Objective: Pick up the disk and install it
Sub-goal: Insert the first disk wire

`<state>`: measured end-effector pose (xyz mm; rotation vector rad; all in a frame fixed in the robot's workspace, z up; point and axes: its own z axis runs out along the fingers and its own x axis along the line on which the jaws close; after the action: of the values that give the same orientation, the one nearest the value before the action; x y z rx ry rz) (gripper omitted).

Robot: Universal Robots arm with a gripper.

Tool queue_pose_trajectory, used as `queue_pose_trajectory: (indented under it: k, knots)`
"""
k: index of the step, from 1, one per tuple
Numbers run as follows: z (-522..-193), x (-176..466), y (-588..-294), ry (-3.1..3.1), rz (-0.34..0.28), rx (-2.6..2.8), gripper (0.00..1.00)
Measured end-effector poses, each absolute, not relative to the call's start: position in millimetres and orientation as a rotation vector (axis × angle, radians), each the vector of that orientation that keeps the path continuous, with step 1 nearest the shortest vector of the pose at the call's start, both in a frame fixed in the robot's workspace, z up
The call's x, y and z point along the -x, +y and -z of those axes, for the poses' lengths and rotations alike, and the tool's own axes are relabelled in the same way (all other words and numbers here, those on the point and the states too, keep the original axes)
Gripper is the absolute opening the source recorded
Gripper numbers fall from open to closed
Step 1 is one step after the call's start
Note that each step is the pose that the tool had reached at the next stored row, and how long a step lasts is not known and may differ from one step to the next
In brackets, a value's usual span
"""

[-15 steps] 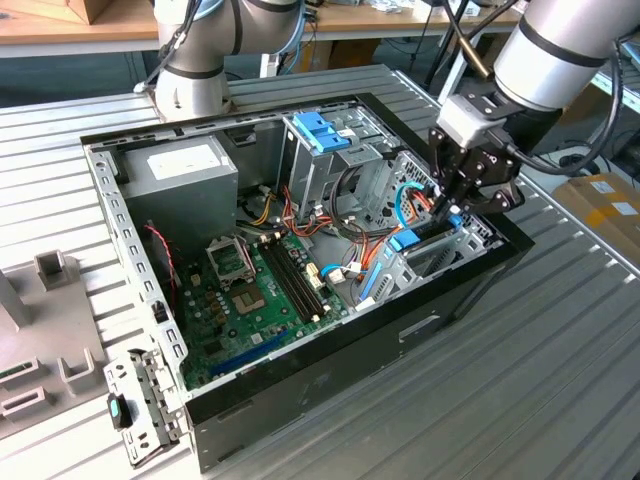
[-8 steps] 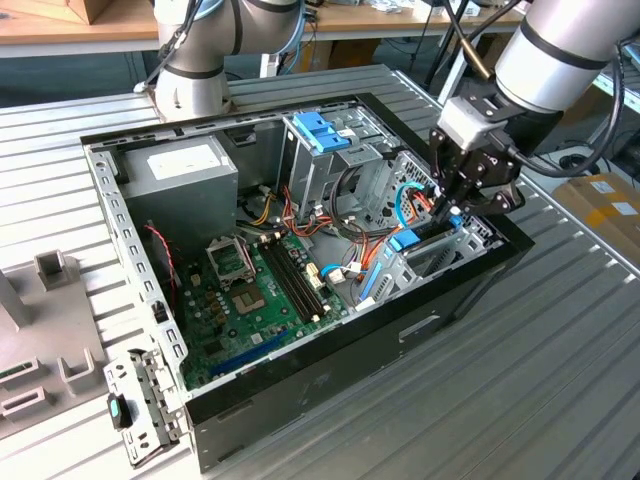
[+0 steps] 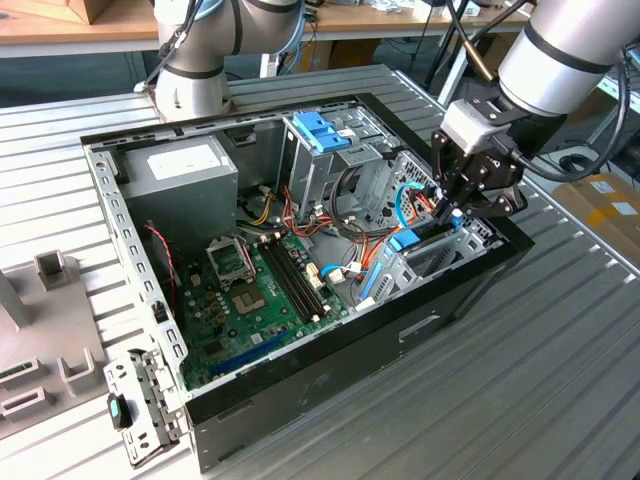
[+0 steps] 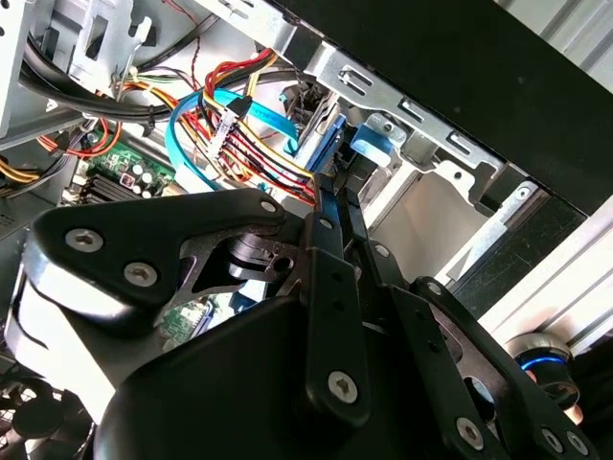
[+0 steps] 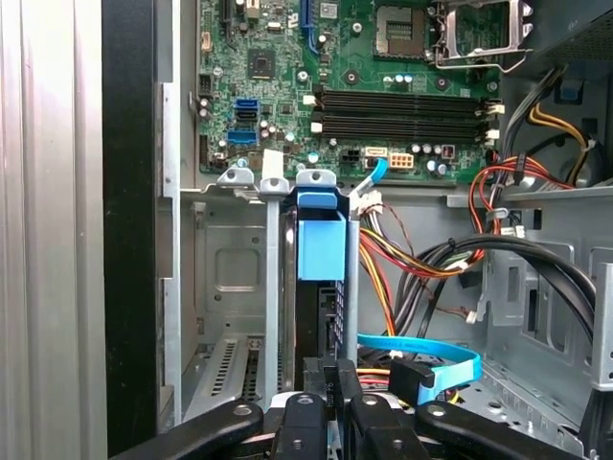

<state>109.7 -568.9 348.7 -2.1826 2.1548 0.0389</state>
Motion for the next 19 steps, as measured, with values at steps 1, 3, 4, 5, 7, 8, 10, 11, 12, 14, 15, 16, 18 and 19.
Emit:
queue_pose_trajectory:
  k: [1, 3, 4, 5, 7, 8, 10, 11, 12, 14, 15, 16, 18, 19]
  knots:
    - [-348.7, -109.9, -569.0, 2.155, -0.039, 2.183, 0.16]
    - [-348.5, -110.5, -569.3, 2.155, -0.04, 2.183, 0.16]
    - [-348.4, -110.5, -569.3, 2.155, -0.041, 2.183, 0.16]
    - [-348.3, -110.6, -569.4, 2.155, -0.041, 2.183, 0.16]
    - [-348.1, -110.6, -569.4, 2.155, -0.041, 2.183, 0.16]
    - [-348.0, -110.6, -569.3, 2.155, -0.041, 2.183, 0.16]
    - [-347.9, -110.6, -569.2, 2.154, -0.043, 2.182, 0.16]
    - [-347.9, -110.6, -569.2, 2.154, -0.043, 2.182, 0.16]
    - [-347.9, -110.6, -569.2, 2.153, -0.045, 2.181, 0.16]
    - [-347.5, -110.6, -569.2, 2.152, -0.049, 2.179, 0.16]
    - [-347.3, -110.6, -569.2, 2.151, -0.05, 2.178, 0.16]
    - [-346.7, -110.6, -569.2, 2.15, -0.052, 2.177, 0.16]
    - [-345.4, -110.6, -569.2, 2.149, -0.054, 2.177, 0.16]
    - [-345.0, -110.6, -569.2, 2.149, -0.054, 2.176, 0.16]
